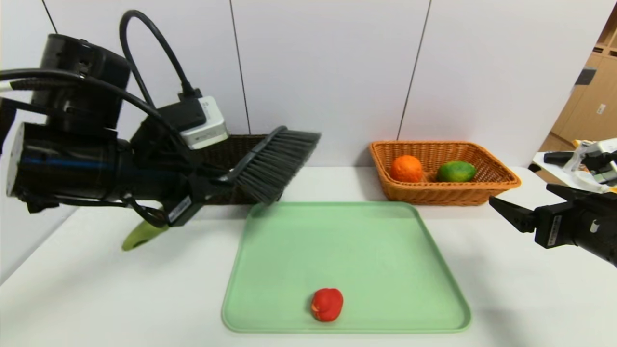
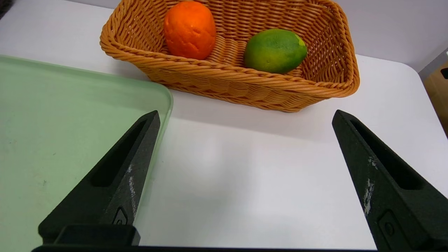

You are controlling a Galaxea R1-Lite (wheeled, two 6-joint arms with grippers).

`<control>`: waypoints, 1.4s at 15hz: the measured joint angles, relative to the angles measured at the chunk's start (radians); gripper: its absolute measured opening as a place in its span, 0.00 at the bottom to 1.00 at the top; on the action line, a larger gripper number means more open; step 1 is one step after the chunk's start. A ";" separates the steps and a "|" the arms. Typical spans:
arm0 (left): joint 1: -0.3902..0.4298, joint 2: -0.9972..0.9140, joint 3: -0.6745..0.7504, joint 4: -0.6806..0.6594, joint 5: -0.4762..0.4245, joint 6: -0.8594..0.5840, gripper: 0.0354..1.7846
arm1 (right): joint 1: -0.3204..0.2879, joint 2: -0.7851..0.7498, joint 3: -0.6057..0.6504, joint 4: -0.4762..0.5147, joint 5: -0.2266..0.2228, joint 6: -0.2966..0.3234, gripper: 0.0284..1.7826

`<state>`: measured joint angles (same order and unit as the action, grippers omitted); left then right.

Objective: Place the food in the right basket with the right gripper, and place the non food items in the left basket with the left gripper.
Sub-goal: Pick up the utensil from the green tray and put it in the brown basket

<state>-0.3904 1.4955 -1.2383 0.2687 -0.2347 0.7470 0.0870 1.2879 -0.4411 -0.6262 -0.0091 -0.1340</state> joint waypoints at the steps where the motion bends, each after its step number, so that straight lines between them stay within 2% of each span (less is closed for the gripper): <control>1: 0.061 0.019 -0.054 0.034 -0.039 0.098 0.14 | 0.000 -0.001 0.003 0.000 0.000 0.000 0.95; 3: 0.151 0.082 -0.170 0.081 -0.074 0.253 0.14 | -0.001 -0.001 0.012 -0.016 0.000 0.001 0.95; 6: 0.224 0.194 -0.313 0.098 -0.081 0.364 0.14 | -0.003 0.003 0.030 -0.049 0.000 0.001 0.95; 12: 0.272 0.428 -0.562 0.132 -0.084 0.481 0.14 | -0.006 0.004 0.036 -0.053 0.000 0.026 0.95; 16: 0.276 0.519 -0.611 0.114 -0.087 0.487 0.14 | -0.006 0.003 0.031 -0.056 0.000 0.029 0.95; 21: 0.282 0.571 -0.615 0.079 -0.085 0.484 0.14 | -0.005 0.011 0.037 -0.157 0.000 0.043 0.95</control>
<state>-0.1087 2.0662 -1.8532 0.3477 -0.3198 1.2311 0.0817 1.2989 -0.4045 -0.7836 -0.0091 -0.0913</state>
